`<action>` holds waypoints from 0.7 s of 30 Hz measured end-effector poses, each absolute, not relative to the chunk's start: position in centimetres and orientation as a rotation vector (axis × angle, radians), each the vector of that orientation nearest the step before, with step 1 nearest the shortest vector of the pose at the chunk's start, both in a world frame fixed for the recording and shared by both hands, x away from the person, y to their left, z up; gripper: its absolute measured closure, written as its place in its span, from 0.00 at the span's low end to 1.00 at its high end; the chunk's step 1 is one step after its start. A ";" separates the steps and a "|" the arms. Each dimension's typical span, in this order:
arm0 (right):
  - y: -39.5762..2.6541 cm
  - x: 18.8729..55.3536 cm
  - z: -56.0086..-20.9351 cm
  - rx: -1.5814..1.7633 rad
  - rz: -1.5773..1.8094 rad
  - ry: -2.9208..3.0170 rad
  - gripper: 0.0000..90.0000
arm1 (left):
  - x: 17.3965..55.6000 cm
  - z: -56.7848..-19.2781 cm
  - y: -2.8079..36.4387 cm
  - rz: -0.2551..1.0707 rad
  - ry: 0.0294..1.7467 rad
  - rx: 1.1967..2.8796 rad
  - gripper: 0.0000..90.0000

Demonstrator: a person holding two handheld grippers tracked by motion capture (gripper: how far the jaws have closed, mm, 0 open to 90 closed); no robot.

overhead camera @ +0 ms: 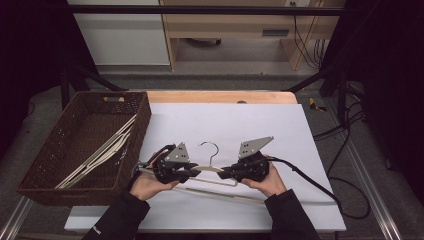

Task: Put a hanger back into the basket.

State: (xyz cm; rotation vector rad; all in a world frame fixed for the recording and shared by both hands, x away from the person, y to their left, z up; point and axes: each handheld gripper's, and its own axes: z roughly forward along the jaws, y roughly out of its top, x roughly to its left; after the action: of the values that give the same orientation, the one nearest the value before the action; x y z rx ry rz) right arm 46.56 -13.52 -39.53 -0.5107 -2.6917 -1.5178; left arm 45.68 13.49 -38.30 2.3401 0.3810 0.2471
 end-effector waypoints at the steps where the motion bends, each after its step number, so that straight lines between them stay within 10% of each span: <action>1: -13.6 46.5 -39.4 -0.534 -1.544 -2.713 0.86 | 45.4 -38.3 13.5 0.238 0.383 2.325 0.88; 7: -14.2 45.7 -38.6 -0.635 -1.698 -2.794 0.57 | 44.1 -37.7 13.4 0.247 0.410 2.264 0.96; 21: -20.3 44.1 -38.4 -1.077 -1.938 -2.728 0.25 | 43.3 -33.8 15.8 0.448 0.598 2.077 0.96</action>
State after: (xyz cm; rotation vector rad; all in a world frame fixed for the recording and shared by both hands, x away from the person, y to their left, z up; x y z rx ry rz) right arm 44.08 -20.30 -38.44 -1.0774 -2.7279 -1.9378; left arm 43.33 15.77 -33.83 2.0769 0.5981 0.4484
